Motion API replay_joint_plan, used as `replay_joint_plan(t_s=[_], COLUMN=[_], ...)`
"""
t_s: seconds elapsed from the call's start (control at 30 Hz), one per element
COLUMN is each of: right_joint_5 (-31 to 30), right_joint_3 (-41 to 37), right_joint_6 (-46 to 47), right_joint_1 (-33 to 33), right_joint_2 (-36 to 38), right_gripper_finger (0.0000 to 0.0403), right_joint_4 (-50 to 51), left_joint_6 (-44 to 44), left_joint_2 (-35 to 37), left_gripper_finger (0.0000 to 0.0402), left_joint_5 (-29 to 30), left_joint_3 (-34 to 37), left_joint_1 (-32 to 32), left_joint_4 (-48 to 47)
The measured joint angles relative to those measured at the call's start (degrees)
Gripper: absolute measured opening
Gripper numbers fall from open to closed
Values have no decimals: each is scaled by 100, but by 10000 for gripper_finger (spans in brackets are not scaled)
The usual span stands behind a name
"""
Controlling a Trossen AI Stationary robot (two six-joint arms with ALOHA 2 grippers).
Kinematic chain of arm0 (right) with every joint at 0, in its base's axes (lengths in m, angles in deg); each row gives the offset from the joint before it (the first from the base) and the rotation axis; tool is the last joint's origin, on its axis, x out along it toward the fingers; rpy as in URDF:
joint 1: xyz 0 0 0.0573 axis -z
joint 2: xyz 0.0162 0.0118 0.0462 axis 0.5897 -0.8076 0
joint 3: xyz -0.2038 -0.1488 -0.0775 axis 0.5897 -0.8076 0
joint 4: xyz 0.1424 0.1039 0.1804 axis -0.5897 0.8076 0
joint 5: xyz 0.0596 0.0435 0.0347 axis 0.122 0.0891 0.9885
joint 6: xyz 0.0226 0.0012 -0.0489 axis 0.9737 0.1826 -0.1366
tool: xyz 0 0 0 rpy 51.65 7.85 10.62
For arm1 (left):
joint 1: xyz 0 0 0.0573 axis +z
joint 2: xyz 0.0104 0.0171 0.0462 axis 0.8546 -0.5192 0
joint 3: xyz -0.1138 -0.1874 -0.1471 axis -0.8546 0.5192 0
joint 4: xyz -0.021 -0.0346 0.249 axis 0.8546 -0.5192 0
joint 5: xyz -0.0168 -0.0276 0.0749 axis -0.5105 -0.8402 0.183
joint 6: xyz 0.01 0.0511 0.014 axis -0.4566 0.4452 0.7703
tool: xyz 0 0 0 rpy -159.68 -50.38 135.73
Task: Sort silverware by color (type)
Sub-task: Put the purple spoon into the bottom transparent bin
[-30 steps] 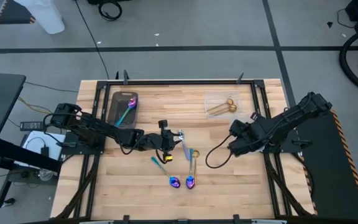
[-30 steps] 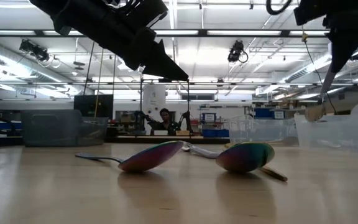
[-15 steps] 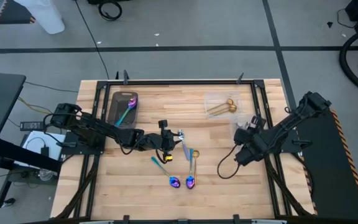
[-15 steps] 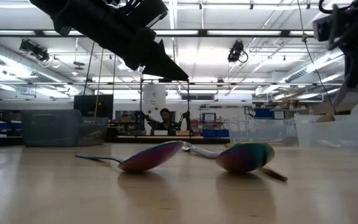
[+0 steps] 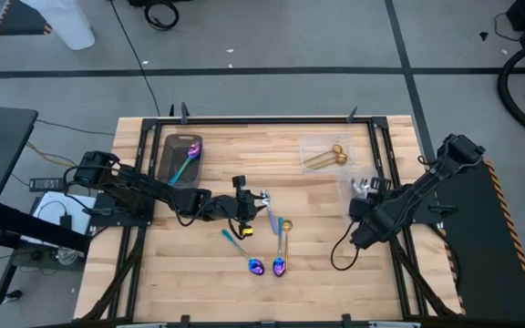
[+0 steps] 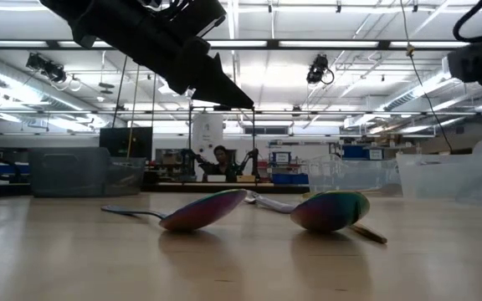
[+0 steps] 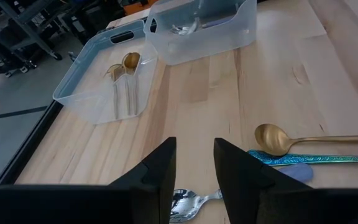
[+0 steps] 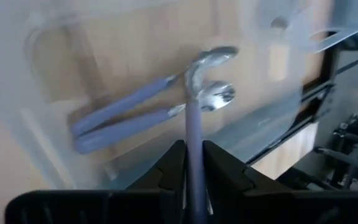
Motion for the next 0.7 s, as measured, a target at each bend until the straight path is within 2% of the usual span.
replay_joint_plan(t_s=[0.3, 0.5, 0.7], right_joint_5=[469, 949, 1330], right_joint_3=[-9, 407, 815], right_joint_6=[8, 263, 242], right_joint_1=[-5, 40, 46], right_joint_2=[-11, 13, 35], right_gripper_finger=[123, 169, 181], right_joint_4=[43, 410, 440], left_joint_6=[-1, -32, -41], left_joint_2=[0, 0, 0], left_gripper_finger=[117, 117, 117], left_joint_5=[0, -93, -185], left_joint_3=[0, 0, 0], left_joint_1=[0, 12, 37], left_joint_4=[-1, 1, 1])
